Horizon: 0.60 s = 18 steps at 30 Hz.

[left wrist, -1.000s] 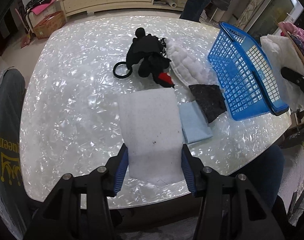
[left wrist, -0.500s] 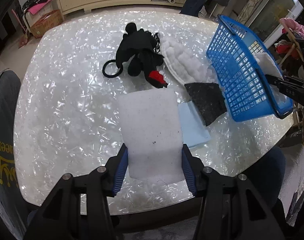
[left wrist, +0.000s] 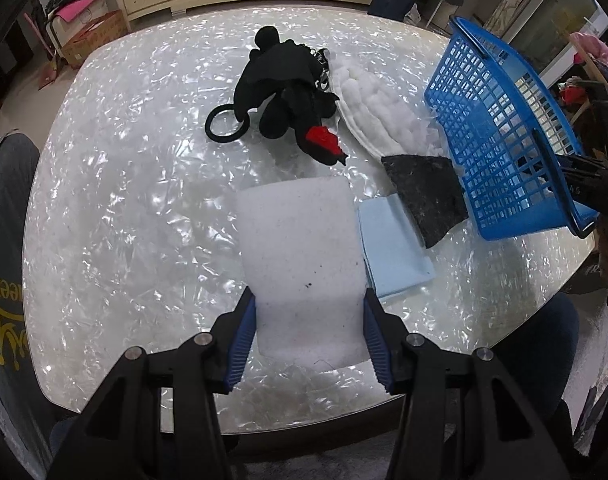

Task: Organize soft objects
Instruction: 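Grasp the white pad with the left gripper while the right gripper carries the towel into the basket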

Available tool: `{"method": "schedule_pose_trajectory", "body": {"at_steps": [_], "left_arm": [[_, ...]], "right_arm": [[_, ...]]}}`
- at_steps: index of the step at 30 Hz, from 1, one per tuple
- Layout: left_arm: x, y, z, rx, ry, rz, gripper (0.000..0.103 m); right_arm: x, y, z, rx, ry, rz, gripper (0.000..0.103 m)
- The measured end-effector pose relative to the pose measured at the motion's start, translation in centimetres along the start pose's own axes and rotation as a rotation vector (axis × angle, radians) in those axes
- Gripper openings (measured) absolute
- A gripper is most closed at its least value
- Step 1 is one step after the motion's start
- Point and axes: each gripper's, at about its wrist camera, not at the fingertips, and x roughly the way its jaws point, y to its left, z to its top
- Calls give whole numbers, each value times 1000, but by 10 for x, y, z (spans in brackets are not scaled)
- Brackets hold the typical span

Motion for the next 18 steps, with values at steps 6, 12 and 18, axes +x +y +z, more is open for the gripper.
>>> {"method": "schedule_pose_trajectory", "body": {"at_steps": [6, 12, 18], "left_arm": [[-7, -5, -3, 8, -10, 9, 48], [-16, -17, -4, 33, -22, 22, 48], [-26, -36, 2, 67, -37, 24, 48]], "right_arm": [[-17, -7, -10, 36, -26, 32, 75], [-41, -10, -21, 57, -50, 48, 88], [-65, -15, -34, 76, -93, 79, 102]]}}
